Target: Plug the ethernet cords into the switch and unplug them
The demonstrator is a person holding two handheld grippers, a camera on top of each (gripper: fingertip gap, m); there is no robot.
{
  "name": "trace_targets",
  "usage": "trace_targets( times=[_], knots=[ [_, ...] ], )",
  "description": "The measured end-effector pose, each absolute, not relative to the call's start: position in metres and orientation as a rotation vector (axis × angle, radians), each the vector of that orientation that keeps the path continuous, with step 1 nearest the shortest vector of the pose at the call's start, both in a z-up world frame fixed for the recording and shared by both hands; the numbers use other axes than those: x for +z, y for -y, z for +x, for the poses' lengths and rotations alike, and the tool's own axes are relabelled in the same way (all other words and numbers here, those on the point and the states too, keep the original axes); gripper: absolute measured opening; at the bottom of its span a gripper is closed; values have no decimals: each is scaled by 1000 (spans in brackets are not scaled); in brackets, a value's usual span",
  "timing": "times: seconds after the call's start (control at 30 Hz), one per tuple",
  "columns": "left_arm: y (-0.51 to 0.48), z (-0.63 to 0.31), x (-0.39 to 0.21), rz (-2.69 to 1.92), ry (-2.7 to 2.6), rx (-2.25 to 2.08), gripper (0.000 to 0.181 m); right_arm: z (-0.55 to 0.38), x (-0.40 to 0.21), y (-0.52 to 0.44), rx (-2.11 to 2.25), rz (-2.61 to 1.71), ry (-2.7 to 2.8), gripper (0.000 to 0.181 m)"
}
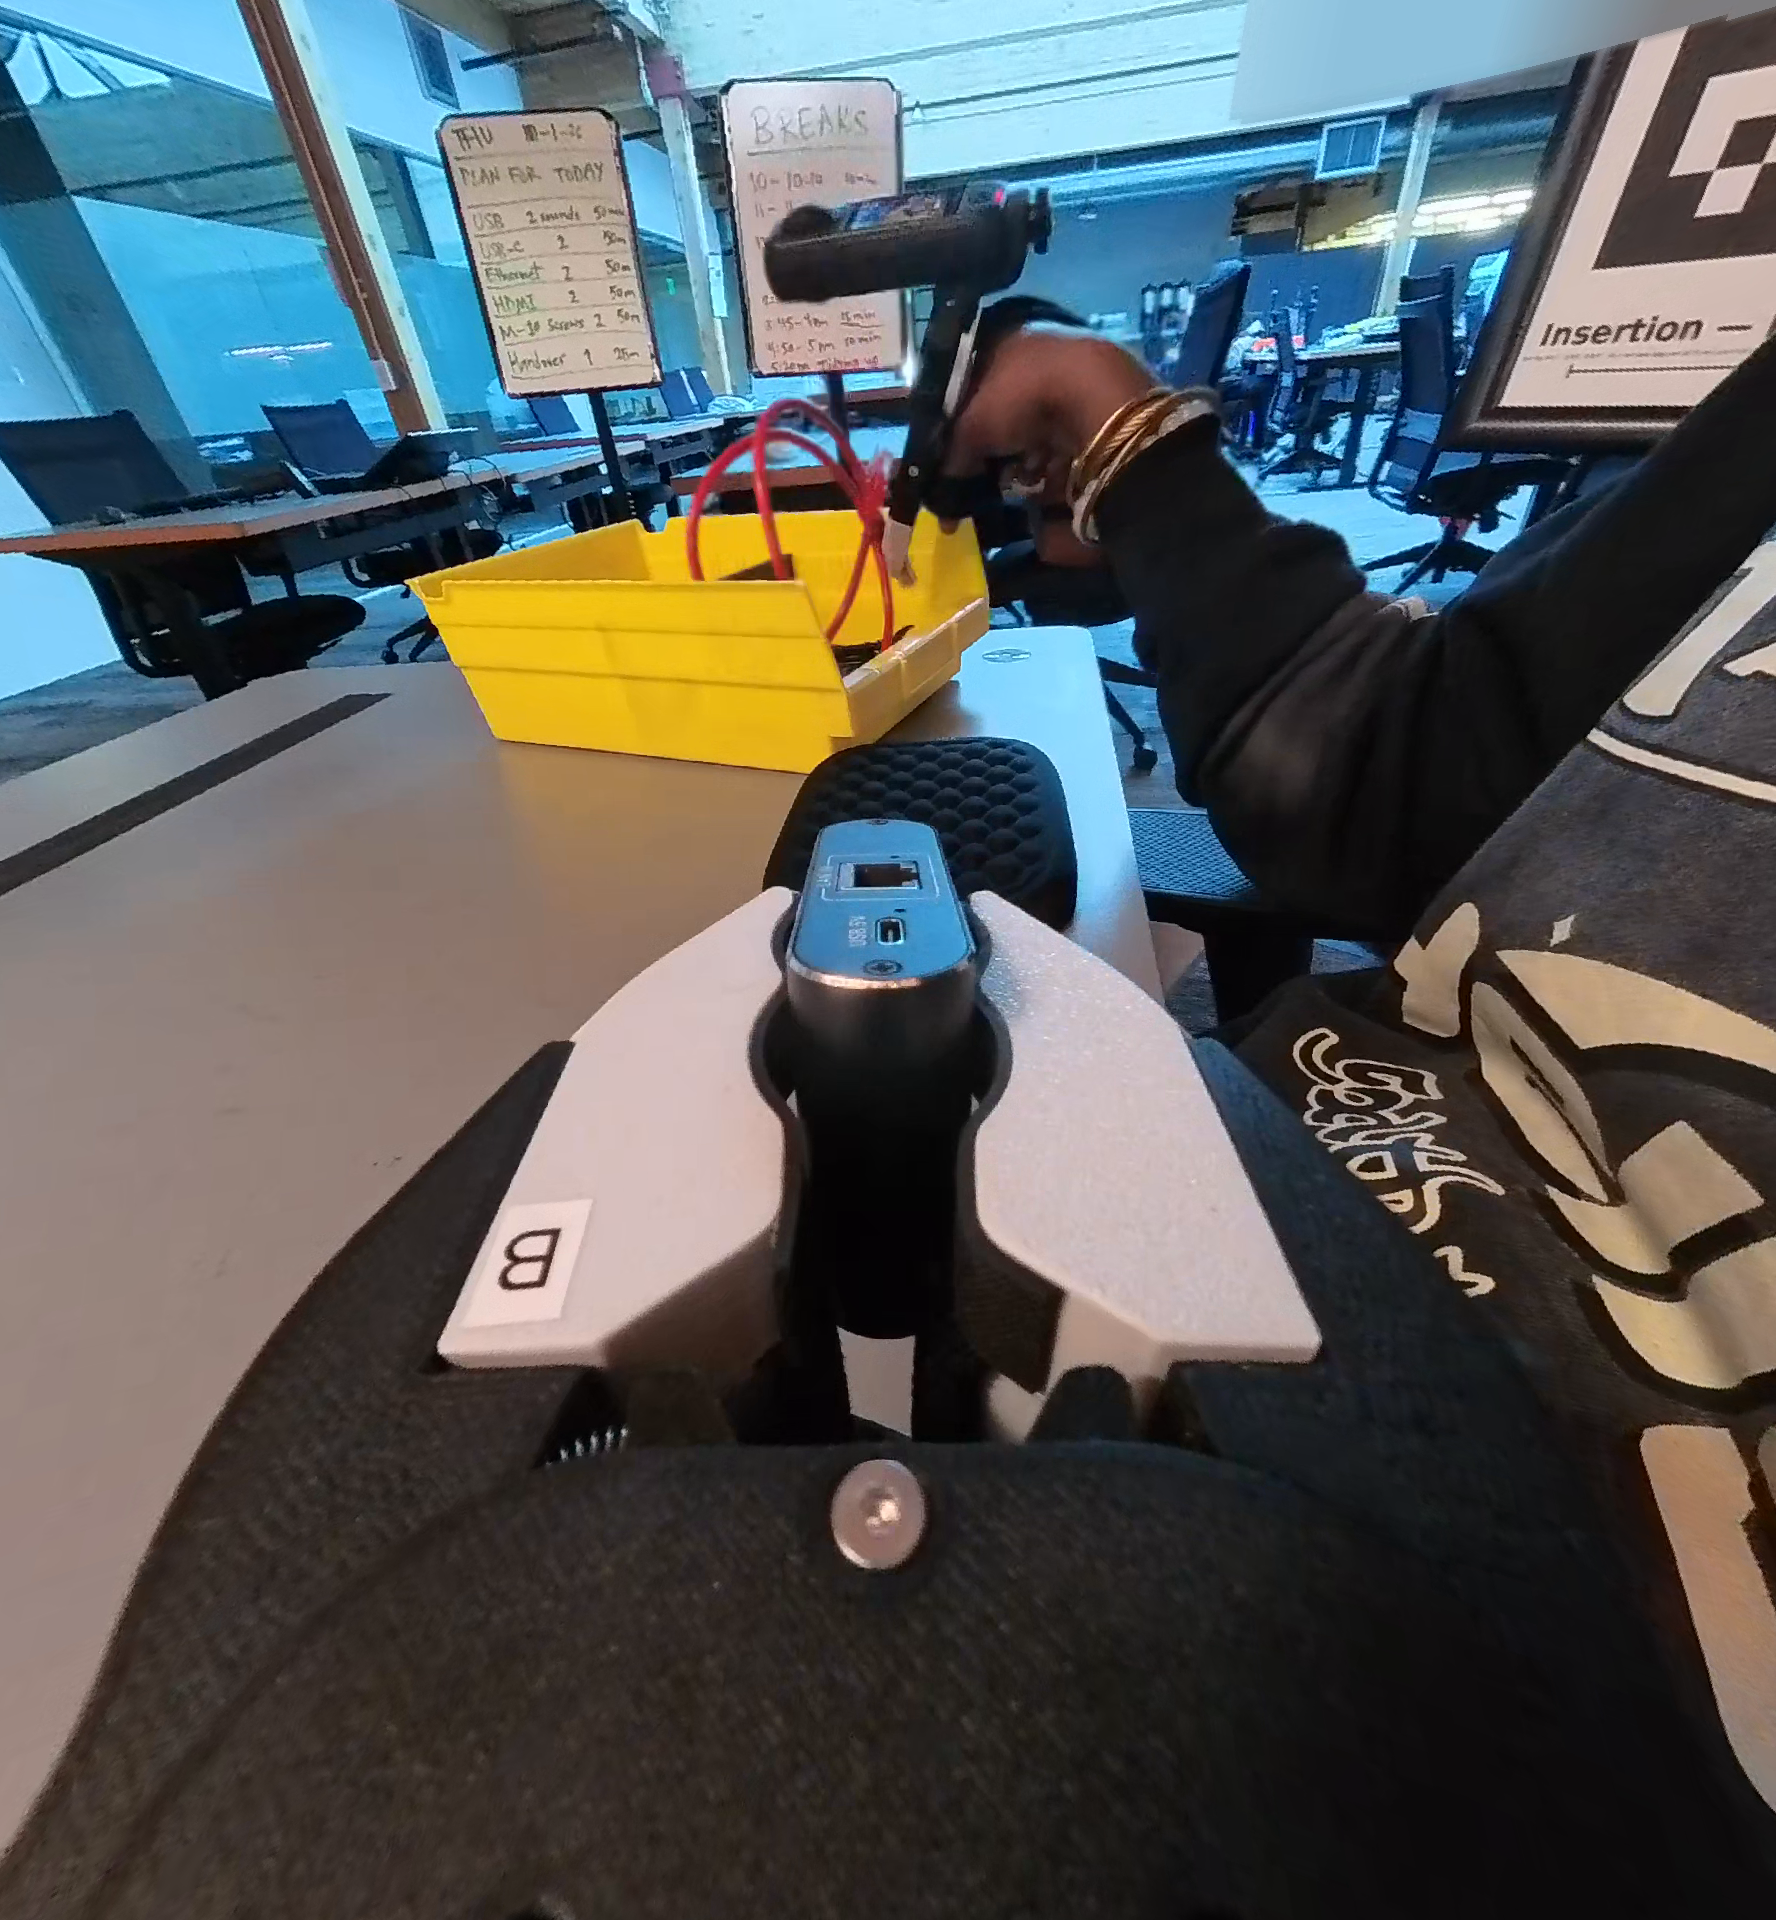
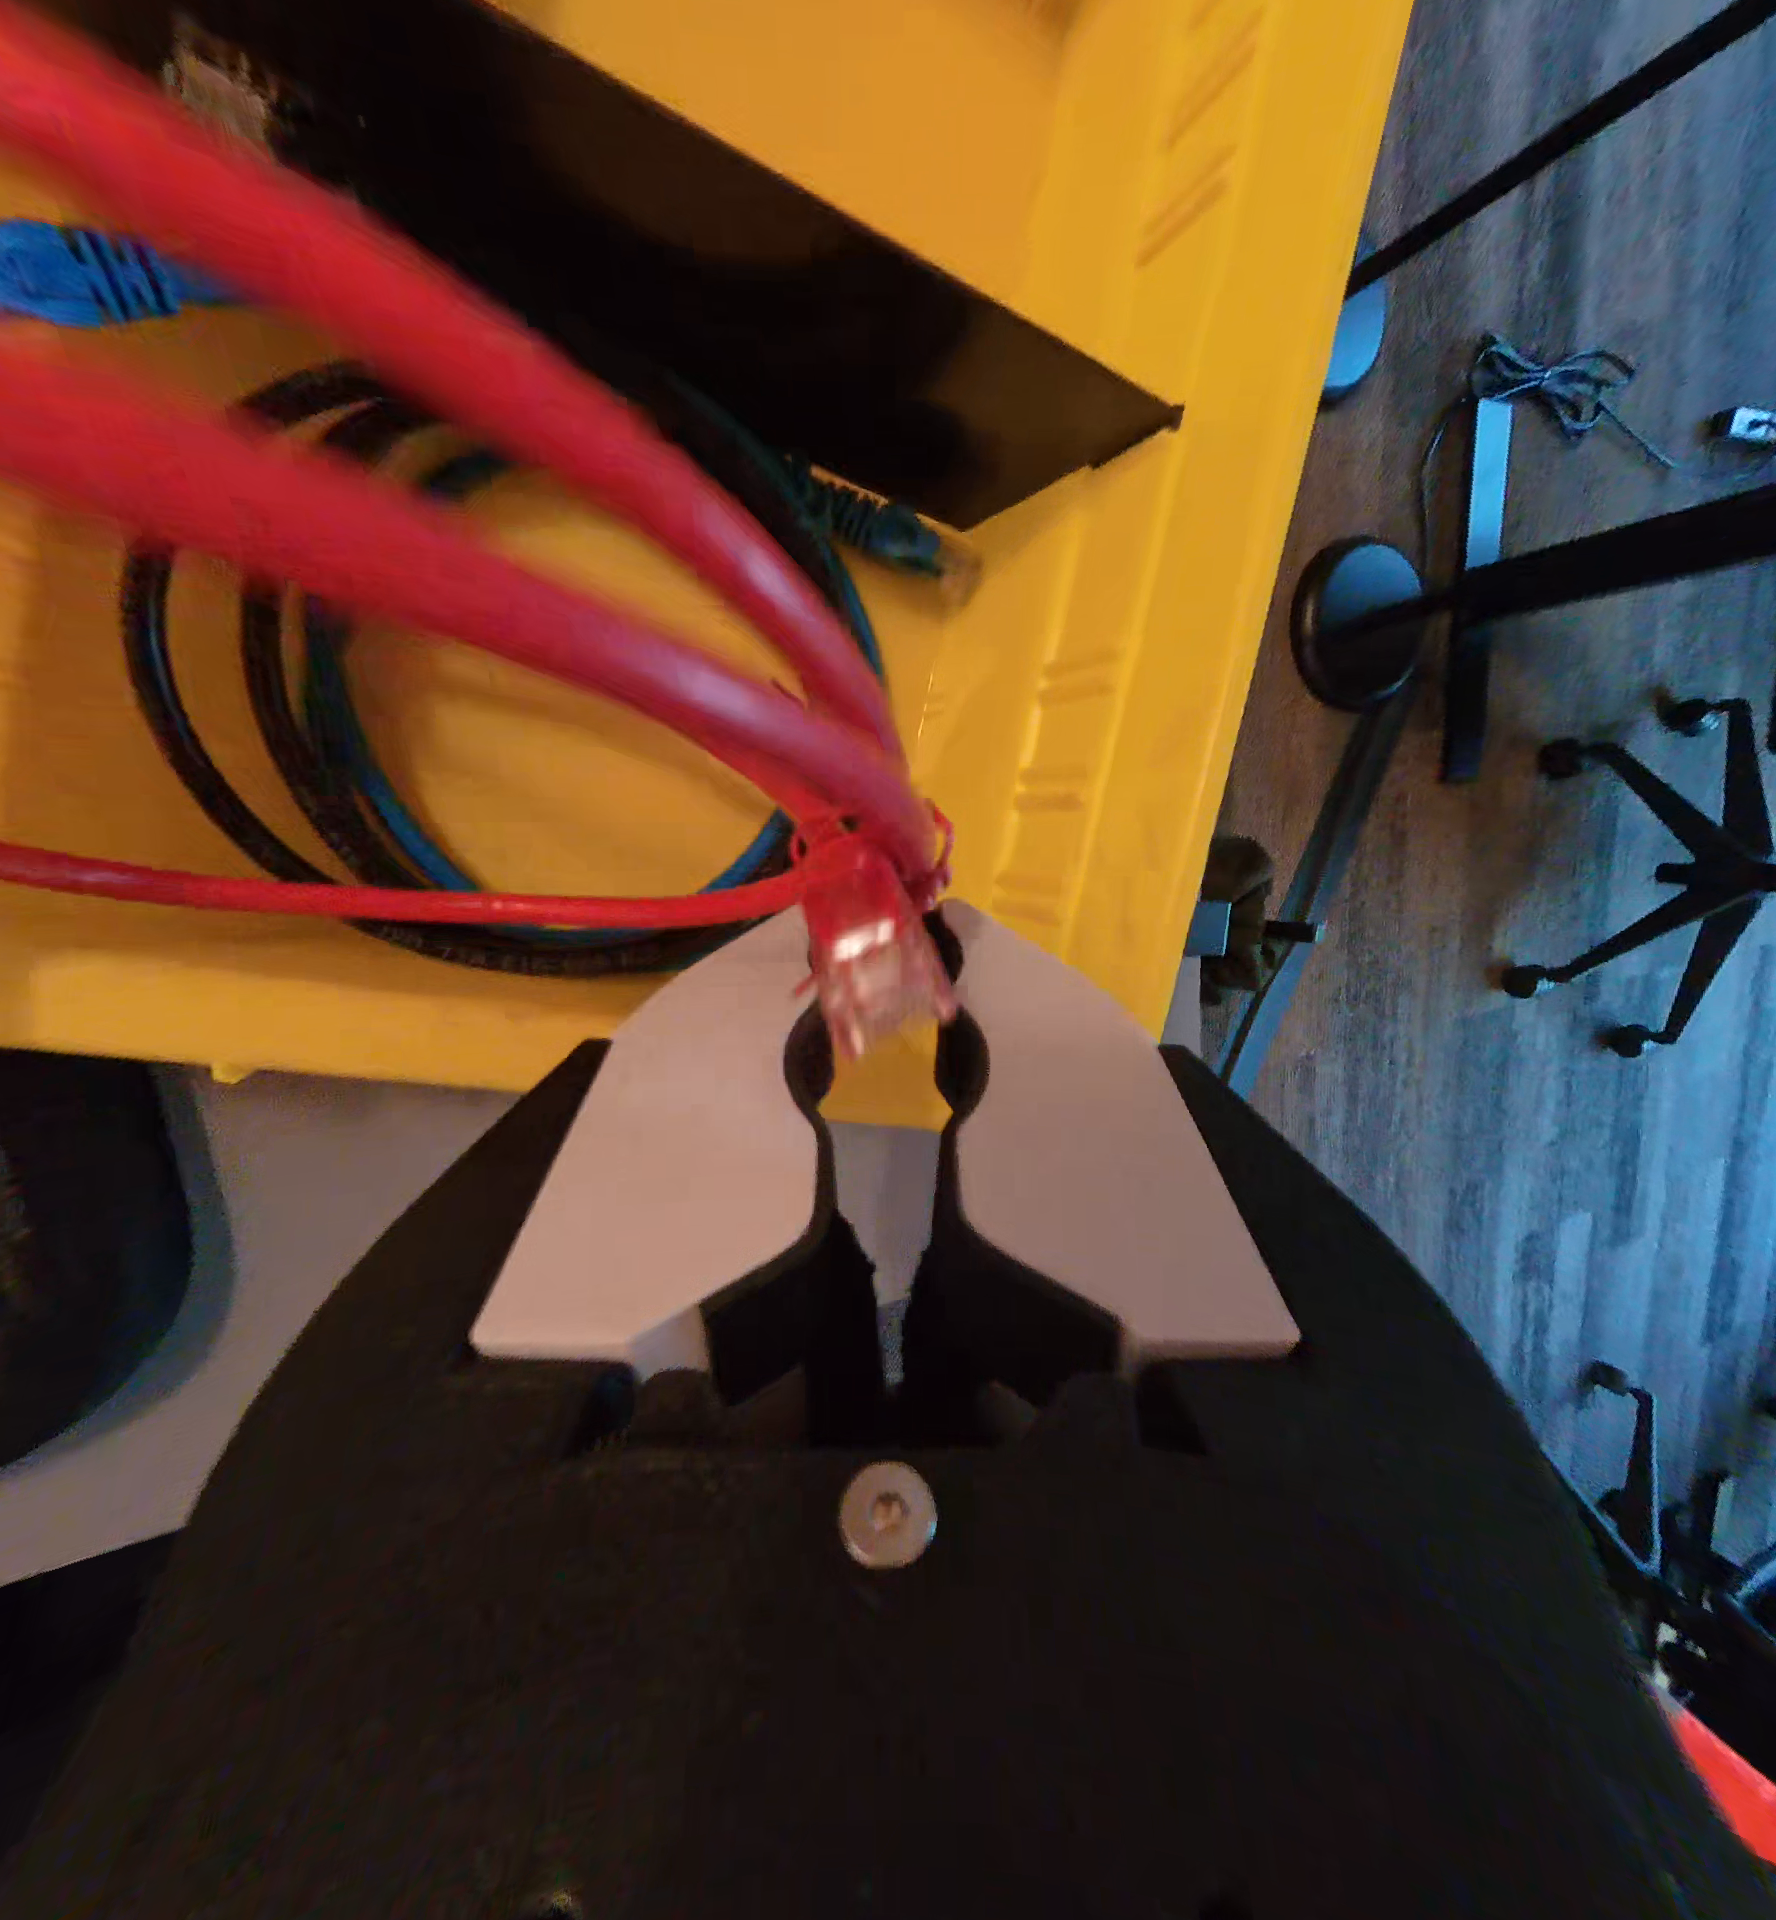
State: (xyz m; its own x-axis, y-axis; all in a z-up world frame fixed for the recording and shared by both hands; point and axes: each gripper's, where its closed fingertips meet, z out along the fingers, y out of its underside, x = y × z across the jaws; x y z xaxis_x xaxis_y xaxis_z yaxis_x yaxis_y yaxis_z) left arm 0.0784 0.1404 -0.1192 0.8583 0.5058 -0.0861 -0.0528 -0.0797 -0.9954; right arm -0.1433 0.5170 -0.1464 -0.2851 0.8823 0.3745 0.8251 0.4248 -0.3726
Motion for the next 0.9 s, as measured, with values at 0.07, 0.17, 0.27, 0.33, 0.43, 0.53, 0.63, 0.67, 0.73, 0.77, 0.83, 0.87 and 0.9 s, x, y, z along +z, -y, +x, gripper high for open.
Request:
trace_targets(
  times=[0.07,0.17,0.27,0.33,0.43,0.53,0.63,0.67,0.73,0.77,0.83,0.87,0.9],
  knots=[
    [-140,78,-120,-1595,365,482,26,-146,-145,-519,119,-1405,2149,14],
    [-141,79,-120,-1600,362,489,26,-149,-142,-520,98,-1369,2122,14],
    [-141,79,-122,-1609,357,495,26,-150,-142,-522,80,-1352,2120,14],
    [-141,80,-122,-1613,354,497,26,-151,-141,-522,74,-1339,2117,14],
    [-141,80,-122,-1611,355,499,26,-153,-138,-522,67,-1321,2100,15],
    [-140,80,-122,-1607,355,499,26,-164,-124,-512,176,-1247,2046,26],
    [-140,80,-122,-1607,353,501,26,-182,-100,-481,492,-1143,1983,46],
    [-140,81,-122,-1607,351,502,26,-187,-91,-467,641,-1093,1961,44],
    [-140,81,-122,-1607,351,502,26,-193,-89,-445,874,-1084,1972,42],
    [-140,81,-122,-1607,351,502,26,-195,-99,-445,866,-1138,2009,49],
    [-140,81,-122,-1606,350,505,26,-204,-113,-453,741,-1148,2020,56],
    [-140,81,-122,-1607,349,504,26,-208,-116,-443,778,-1091,2036,51],
    [-140,81,-123,-1610,350,503,27,-209,-122,-426,870,-1066,2088,48]
  ],
)
